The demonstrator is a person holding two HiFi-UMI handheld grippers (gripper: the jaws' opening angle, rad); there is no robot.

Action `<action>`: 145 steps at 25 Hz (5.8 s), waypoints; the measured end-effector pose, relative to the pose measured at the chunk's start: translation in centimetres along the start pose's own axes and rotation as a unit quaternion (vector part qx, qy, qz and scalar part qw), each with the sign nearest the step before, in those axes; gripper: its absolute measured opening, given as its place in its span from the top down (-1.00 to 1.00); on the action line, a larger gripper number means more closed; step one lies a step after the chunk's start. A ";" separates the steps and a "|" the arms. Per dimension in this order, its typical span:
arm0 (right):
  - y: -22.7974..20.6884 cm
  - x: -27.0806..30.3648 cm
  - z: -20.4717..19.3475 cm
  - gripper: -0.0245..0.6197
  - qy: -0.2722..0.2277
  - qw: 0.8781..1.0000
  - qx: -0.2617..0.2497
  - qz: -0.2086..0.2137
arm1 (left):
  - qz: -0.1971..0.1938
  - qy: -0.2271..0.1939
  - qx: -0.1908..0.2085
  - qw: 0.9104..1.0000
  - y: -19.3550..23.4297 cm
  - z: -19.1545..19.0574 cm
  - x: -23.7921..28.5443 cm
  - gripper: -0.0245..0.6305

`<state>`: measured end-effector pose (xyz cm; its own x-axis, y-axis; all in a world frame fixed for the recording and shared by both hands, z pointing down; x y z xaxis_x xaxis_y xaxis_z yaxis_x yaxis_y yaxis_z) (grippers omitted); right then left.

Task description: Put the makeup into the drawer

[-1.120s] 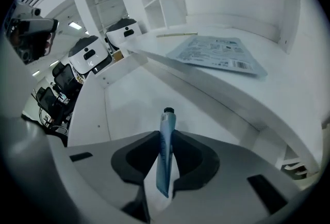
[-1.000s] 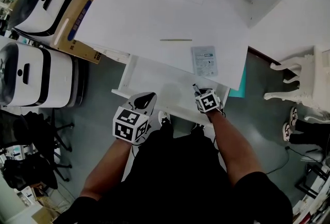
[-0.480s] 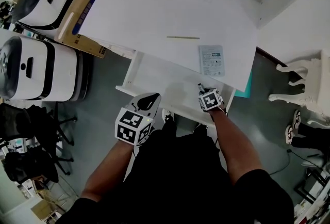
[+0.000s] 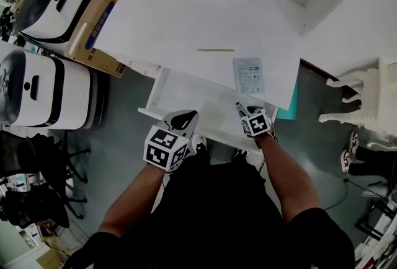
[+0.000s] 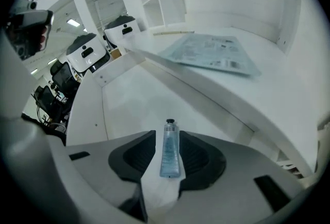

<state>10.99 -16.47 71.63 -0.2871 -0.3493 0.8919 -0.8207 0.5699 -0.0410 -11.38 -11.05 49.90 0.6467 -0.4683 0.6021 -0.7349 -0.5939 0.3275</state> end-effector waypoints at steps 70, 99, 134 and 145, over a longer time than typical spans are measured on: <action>0.6 -2.4 8.2 0.43 -0.056 0.927 -0.344 -0.141 | 0.030 -0.034 -0.036 0.998 1.5 -1.0 -1.5 0.89; -1.4 -12.0 11.2 0.83 -0.180 0.961 -0.136 -0.162 | -0.006 -0.040 -0.015 0.999 1.6 -0.2 -1.1 0.89; 3.3 -6.8 2.4 0.83 -0.078 0.981 0.135 0.118 | -0.005 -0.018 -0.020 1.000 -0.2 -1.0 0.3 0.89; -2.8 -2.7 -1.4 0.83 0.009 0.987 0.156 -0.024 | 0.015 -0.020 -0.033 0.999 0.3 -1.4 -0.3 0.89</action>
<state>14.78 -16.11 70.00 -0.2381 -0.3548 0.9041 -0.9459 0.2958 -0.1330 -12.07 -10.18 50.79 0.6317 -0.5118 0.5822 -0.7646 -0.5352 0.3591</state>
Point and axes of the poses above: the fingertips, and each gripper's own axes: x forward along the fingers, y to its left, z out of its top, the point moved 6 cm from there along -x, backward along the fingers, and after that the axes turned 8 degrees about -z, right-handed, at the moved point
